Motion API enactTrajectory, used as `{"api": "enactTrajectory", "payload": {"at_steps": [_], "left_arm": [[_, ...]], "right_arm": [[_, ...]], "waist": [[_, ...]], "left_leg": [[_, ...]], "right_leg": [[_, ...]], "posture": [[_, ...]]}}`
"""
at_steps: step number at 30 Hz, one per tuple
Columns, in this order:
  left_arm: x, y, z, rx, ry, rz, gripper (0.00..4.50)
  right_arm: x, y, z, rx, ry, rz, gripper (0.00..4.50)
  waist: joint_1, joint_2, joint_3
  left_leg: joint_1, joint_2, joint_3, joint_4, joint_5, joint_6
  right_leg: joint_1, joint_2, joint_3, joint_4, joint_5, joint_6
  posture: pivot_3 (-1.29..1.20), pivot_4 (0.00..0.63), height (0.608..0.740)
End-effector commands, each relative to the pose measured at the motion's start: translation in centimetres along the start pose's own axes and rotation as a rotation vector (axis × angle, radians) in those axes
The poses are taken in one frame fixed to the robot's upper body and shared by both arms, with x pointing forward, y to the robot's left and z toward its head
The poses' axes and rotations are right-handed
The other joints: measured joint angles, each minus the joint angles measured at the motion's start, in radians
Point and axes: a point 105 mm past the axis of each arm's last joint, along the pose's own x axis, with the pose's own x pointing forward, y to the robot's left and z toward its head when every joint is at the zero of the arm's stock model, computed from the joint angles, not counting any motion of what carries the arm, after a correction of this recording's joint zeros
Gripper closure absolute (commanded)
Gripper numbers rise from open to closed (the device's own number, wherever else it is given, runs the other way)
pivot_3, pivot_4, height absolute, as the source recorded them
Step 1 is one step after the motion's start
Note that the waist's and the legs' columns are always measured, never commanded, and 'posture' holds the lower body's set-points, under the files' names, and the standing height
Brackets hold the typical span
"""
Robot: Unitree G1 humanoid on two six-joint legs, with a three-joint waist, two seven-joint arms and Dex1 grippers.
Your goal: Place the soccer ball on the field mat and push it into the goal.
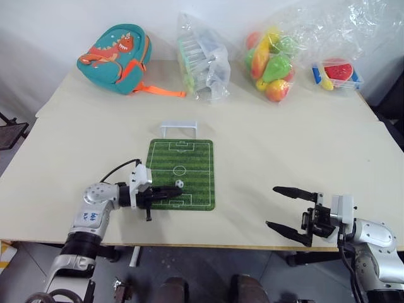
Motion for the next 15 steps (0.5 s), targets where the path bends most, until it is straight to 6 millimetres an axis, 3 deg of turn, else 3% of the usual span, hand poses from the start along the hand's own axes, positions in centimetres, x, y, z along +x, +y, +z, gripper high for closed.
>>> {"api": "enactTrajectory", "payload": {"at_steps": [1,6,15], "left_arm": [[-0.4,2.7,1.6,0.054,-0.054,0.162,4.43],[-3.1,4.6,1.9,0.069,-0.051,0.346,4.43],[-11.8,0.4,2.1,0.042,-0.016,0.391,4.43]], "right_arm": [[0.4,-0.8,1.0,-0.072,-0.036,-0.082,0.0],[0.7,-2.1,0.6,-0.116,-0.028,-0.196,0.0],[1.1,-3.0,0.4,-0.131,-0.04,-0.247,0.0]], "waist": [[0.0,0.0,0.0],[-0.014,0.0,0.0],[-0.025,0.0,0.0]], "left_leg": [[0.0,0.0,0.0,0.0,0.0,0.0],[0.0,0.0,0.0,-0.001,0.0,0.0],[0.001,0.002,0.0,-0.002,0.0,0.0]], "right_leg": [[0.0,0.0,0.0,0.0,0.0,0.0],[-0.001,0.0,0.0,0.0,0.0,0.0],[-0.001,0.0,0.001,-0.001,0.0,0.0]], "posture": [[0.0,0.15,0.74],[0.0,0.15,0.74],[0.0,0.15,0.74]]}}
